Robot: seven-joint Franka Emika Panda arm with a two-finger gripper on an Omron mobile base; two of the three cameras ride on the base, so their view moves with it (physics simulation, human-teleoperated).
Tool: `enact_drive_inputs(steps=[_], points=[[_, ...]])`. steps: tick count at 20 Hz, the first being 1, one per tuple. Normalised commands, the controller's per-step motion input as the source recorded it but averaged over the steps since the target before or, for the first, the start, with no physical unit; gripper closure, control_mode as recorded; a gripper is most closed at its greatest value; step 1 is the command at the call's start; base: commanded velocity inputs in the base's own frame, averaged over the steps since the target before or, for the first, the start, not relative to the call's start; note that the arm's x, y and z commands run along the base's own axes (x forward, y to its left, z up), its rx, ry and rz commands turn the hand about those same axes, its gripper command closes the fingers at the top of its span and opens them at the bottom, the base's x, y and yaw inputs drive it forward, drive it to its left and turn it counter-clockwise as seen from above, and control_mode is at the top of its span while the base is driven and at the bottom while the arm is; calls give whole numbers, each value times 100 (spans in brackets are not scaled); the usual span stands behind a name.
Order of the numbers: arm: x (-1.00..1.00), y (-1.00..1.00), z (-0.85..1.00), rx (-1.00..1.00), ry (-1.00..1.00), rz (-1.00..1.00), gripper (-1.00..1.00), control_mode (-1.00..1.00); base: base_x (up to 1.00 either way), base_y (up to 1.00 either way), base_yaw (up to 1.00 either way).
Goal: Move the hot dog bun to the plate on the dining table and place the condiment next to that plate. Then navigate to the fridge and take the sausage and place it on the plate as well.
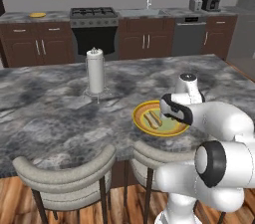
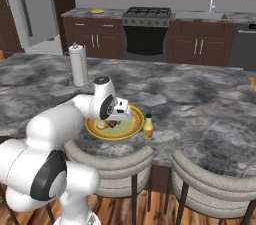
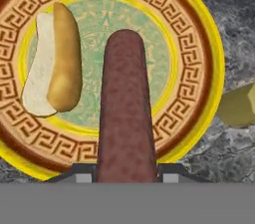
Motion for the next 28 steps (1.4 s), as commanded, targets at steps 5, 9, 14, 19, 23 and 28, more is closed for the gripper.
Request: enact_drive_inputs(steps=[5, 9, 14, 19, 23, 28], points=[[59, -9, -45, 0, 0, 3, 100, -100, 0, 0, 0], [40, -1, -41, 0, 0, 3, 100, -100, 0, 0, 0], [7, -3, -27, 0, 0, 1, -100, -100, 0, 0, 0], [0, -2, -2, 0, -4, 0, -100, -100, 0, 0, 0], [-4, 0, 27, 0, -9, 0, -100, -100, 0, 0, 0], [-25, 0, 64, 0, -13, 0, -100, -100, 0, 0, 0]])
